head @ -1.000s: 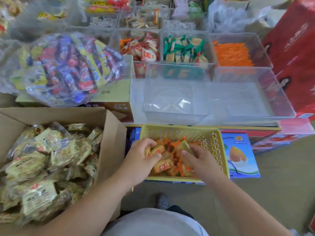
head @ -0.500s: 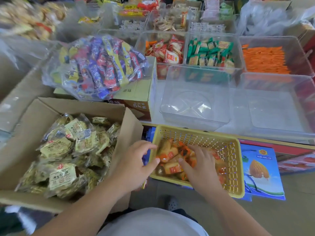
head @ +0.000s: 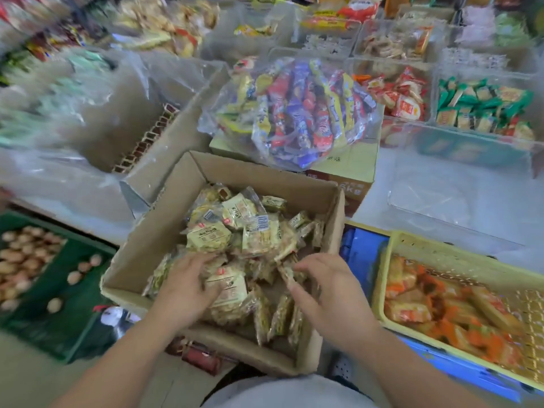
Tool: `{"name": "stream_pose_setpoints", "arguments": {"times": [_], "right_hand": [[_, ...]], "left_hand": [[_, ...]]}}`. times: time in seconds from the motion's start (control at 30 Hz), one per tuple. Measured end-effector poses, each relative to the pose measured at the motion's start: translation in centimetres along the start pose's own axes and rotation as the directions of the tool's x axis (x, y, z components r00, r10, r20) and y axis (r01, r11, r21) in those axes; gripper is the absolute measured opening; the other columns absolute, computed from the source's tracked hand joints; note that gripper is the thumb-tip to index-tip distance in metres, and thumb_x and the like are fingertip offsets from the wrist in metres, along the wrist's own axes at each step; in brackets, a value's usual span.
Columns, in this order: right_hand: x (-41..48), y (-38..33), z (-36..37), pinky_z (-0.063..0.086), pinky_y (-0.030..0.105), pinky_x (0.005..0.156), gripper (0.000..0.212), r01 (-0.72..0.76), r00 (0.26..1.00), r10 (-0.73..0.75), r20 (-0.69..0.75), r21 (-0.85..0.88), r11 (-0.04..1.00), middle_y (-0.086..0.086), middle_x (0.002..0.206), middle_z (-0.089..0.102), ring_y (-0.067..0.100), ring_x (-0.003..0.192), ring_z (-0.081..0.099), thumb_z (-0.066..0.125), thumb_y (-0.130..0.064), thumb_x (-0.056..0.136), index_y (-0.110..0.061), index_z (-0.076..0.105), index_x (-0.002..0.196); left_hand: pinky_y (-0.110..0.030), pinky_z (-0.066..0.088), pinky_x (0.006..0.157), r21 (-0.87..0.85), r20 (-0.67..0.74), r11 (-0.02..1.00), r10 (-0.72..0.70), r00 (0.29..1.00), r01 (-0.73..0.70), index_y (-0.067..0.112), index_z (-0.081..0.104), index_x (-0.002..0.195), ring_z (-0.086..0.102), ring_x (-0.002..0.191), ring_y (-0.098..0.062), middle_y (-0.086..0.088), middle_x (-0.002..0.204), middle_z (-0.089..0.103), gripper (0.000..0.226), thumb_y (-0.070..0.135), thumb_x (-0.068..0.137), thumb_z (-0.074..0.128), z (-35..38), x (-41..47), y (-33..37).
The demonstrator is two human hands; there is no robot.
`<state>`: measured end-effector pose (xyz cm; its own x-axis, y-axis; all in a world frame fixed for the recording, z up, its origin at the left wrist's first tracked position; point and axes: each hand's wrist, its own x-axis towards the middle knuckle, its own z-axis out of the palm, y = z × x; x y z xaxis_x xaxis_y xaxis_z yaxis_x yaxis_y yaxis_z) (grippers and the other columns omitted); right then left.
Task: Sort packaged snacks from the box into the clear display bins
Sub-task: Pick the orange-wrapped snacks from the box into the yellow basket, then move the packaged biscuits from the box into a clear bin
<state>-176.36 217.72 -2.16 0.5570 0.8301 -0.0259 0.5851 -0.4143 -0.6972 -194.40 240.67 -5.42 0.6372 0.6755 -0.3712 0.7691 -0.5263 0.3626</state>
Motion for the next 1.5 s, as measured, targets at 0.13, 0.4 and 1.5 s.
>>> {"name": "stream_pose_setpoints", "arguments": {"times": [0.13,0.4,1.5], "right_hand": [[1.4,-2.9,3.1,0.049,0.021,0.086,0.045,-0.085,0.996,0.082,0.044,0.071,0.994,-0.018,0.108,0.059,0.001,0.102,0.056,0.051,-0.061,0.088,-0.030,0.067,0.117],[2.4,-2.9,8.2,0.042,0.016,0.090,0.050,-0.447,0.878,0.417,0.234,0.090,0.890,-0.029,0.112,0.057,-0.007,0.106,0.055,0.064,-0.059,0.085,-0.037,0.059,0.130],[10.7,-2.0,8.5,0.047,0.038,0.103,0.050,-0.202,0.974,0.225,-0.015,-0.501,0.842,-0.009,0.147,0.051,0.020,0.133,0.046,0.054,-0.033,0.100,-0.033,0.042,0.148]], "left_hand": [[-0.040,0.031,0.118,0.027,0.202,0.992,0.113,0.973,-0.121,0.032,0.041,0.154,0.034,0.148,-0.023,-0.002,0.162,0.037,0.081,0.061,0.085,0.071,0.6,2.1,-1.7],[-0.027,0.045,0.062,-0.048,0.309,0.976,0.219,0.926,-0.214,0.027,0.063,0.094,0.059,0.077,-0.008,0.007,0.093,0.063,0.044,0.055,0.072,0.087,-0.4,3.9,-1.0],[-0.026,0.037,0.058,-0.424,-0.054,0.890,0.159,0.986,-0.166,0.025,0.052,0.075,0.049,0.070,-0.011,0.007,0.092,0.051,0.040,0.034,0.071,0.091,-4.0,5.0,-4.4]]}}
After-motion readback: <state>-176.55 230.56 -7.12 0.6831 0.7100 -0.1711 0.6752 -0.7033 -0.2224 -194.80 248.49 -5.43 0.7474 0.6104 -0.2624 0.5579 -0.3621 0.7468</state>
